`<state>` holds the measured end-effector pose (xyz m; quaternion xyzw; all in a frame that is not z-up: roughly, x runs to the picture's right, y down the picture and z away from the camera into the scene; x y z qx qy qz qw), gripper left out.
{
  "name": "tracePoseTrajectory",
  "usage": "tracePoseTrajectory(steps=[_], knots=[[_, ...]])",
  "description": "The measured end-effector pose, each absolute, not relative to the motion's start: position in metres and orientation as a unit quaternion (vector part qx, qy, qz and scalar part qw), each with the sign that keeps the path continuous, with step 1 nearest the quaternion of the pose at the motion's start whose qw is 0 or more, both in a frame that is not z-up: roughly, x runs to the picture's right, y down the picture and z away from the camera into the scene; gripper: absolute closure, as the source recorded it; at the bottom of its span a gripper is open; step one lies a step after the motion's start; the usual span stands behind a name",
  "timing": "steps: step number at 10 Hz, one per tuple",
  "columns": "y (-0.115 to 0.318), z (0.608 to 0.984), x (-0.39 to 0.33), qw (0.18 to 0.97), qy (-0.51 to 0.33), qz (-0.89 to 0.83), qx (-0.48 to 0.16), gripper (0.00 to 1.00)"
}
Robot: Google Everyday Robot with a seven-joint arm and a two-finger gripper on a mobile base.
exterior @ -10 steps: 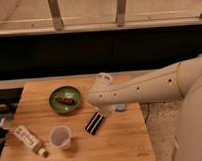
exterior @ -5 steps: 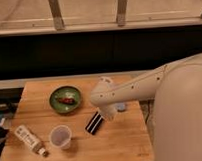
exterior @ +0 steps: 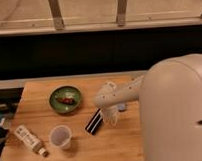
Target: Push the eraser across the table
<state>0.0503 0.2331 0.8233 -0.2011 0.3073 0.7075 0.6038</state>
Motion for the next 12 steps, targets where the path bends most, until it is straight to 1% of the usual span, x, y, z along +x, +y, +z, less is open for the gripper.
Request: tracePoseTrajectory(steps=[1, 3, 7, 12], knots=[[0.239, 0.831, 0.044, 0.601, 0.304, 0.709, -0.209, 1.00], [0.236, 0.836, 0.029, 0.601, 0.288, 0.713, -0.218, 1.00], [0.236, 0.834, 0.021, 0.605, 0.280, 0.711, -0.222, 1.00], [0.226, 0.832, -0.036, 0.645, 0.233, 0.683, -0.252, 1.00]])
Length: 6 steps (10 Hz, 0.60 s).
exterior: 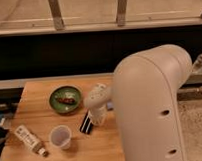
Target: Push the eraser across the table
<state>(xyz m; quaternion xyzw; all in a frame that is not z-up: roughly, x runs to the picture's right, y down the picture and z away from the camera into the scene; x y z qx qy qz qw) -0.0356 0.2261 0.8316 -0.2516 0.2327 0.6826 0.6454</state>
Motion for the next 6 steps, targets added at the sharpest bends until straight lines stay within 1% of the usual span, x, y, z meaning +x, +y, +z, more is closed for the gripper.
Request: tracePoseTrajectory(steps=[2, 4, 6], knots=[[0.221, 0.832, -0.060, 0.665, 0.215, 0.665, -0.263, 1.00], [0.217, 0.837, -0.101, 0.688, 0.198, 0.638, -0.283, 1.00], [0.224, 0.834, -0.151, 0.720, 0.179, 0.593, -0.311, 1.00]])
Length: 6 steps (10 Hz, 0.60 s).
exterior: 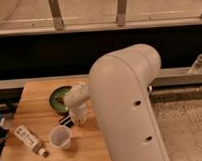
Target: Push the eraser across the table
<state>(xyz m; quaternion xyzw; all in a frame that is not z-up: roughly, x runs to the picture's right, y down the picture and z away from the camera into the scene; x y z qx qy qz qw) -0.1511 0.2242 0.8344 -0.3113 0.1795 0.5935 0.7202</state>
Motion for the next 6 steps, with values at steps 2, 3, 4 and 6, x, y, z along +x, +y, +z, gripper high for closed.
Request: tracePoseTrajectory(steps=[2, 3, 4, 6], knots=[[0.230, 0.824, -0.179, 0.746, 0.163, 0.560, -0.321, 1.00], [0.225, 0.814, -0.185, 0.756, 0.155, 0.555, -0.310, 1.00], [0.215, 0.804, -0.184, 0.762, 0.150, 0.560, -0.289, 1.00], [0.195, 0.785, -0.171, 0.765, 0.149, 0.575, -0.250, 1.00]])
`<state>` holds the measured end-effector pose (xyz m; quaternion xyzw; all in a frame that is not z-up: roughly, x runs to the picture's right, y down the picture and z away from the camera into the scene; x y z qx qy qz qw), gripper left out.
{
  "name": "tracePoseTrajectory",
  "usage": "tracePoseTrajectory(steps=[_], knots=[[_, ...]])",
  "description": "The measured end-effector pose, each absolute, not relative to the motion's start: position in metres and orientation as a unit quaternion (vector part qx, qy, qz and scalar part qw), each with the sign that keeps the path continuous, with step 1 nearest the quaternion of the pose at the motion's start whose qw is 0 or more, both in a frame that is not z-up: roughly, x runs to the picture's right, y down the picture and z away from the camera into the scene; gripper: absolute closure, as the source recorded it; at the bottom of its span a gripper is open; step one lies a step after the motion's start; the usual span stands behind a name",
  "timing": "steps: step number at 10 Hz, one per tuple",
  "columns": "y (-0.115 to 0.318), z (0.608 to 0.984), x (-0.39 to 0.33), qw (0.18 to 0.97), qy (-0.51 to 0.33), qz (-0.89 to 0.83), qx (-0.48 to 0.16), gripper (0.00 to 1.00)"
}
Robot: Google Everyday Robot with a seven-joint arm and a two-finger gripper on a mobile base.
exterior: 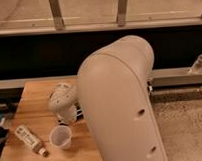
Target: Push the eraser across the table
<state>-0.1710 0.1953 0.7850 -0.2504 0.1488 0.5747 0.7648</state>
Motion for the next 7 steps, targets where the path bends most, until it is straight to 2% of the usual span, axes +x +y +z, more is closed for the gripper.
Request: tracePoseTrajectory(steps=[7], knots=[[0.183, 0.779, -0.152, 0.758, 0.152, 0.593, -0.226, 0.98]])
